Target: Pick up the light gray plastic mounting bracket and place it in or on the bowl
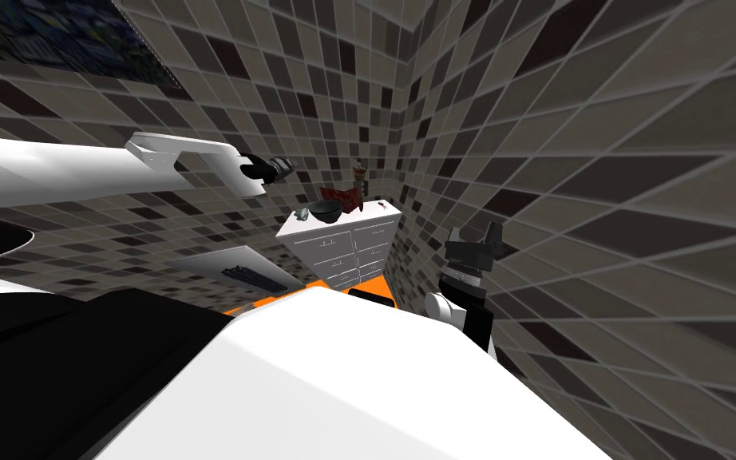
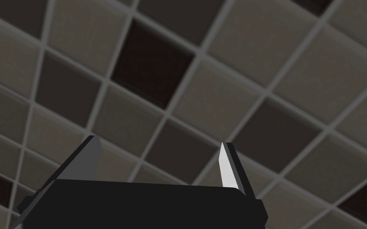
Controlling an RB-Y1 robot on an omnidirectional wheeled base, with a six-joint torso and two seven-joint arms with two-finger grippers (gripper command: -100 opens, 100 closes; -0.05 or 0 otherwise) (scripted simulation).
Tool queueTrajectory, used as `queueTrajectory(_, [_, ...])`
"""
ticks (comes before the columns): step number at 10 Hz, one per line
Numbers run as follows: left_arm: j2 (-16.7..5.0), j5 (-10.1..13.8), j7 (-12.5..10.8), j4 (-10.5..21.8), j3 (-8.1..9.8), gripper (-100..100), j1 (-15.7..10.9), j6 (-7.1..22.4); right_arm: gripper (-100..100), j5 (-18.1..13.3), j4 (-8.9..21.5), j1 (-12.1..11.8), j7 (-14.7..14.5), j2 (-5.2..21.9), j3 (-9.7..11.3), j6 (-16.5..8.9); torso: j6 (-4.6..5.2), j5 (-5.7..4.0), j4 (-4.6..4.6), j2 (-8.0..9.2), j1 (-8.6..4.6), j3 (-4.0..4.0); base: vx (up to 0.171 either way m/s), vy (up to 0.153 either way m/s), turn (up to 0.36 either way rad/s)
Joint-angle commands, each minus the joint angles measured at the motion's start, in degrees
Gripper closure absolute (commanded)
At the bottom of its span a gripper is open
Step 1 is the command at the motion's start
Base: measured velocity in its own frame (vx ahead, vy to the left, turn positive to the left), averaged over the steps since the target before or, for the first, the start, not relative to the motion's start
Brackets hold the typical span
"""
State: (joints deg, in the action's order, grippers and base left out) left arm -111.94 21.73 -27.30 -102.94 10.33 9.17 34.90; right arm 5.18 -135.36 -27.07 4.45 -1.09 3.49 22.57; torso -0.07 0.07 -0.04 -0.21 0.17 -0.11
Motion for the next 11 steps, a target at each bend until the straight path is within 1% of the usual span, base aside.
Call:
queueTrajectory(1, [0.0, 0.0, 0.0, 0.0, 0.0, -100, 0.0, 0.0, 0, 0.0, 0.0, 0.0, 0.0, 0.0, 0.0, 0.0, 0.0, 0.0, 0.0, 0.0, 0.0, 0.0, 0.045, 0.031, -0.008])
queueTrajectory(2, [-0.04, 0.06, 0.03, -0.01, 0.02, 100, -0.03, 0.07, 0, 0.0, 0.0, 0.0, 0.0, 0.0, 0.0, 0.0, 0.0, 0.02, -0.02, 0.02, -0.02, -0.01, 0.0, 0.0, 0.0])
queueTrajectory(6, [-0.04, 0.05, 0.03, -0.01, 0.01, 100, -0.02, 0.07, 0, 0.0, 0.0, 0.01, 0.0, -0.01, 0.0, 0.0, 0.0, -0.02, 0.03, 0.18, -0.13, 0.09, 0.0, 0.0, 0.0])
queueTrajectory(7, [-0.04, 0.05, 0.03, -0.01, 0.01, 0, -0.02, 0.07, 0, 0.0, 0.0, 0.01, 0.0, -0.01, 0.0, 0.0, 0.0, -0.02, 0.03, 0.19, -0.14, 0.1, 0.0, 0.0, 0.0])
queueTrajectory(8, [-1.05, 0.38, -1.81, -1.61, 0.42, -100, 0.03, 0.94, 0, 0.0, 0.0, 0.01, 0.0, -0.01, 0.0, 0.0, 0.0, -0.02, 0.03, 0.19, -0.14, 0.1, -0.021, 0.024, 0.086])
queueTrajectory(9, [-1.05, 0.38, -1.81, -1.61, 0.42, -100, 0.03, 0.94, 0, 0.0, 0.0, 0.01, 0.0, 0.0, 0.0, 0.0, -0.02, 0.0, 0.05, 0.26, -0.07, 0.14, -0.033, 0.031, 0.041])
queueTrajectory(10, [-1.43, 0.5, -2.52, -2.22, 0.58, -100, 0.05, 1.29, 0, 0.0, 0.0, 0.01, 0.0, 0.0, 0.0, 0.0, -0.01, 0.0, 0.06, 0.31, -0.04, 0.17, -0.029, 0.029, 0.025])
queueTrajectory(11, [-2.4, 0.82, -4.2, -3.69, 0.93, -100, 0.09, 2.11, 0, 0.0, 0.0, 0.01, 0.0, 0.0, 0.0, 0.0, -0.01, 0.01, 0.07, 0.31, -0.04, 0.17, -0.036, 0.044, 0.083])
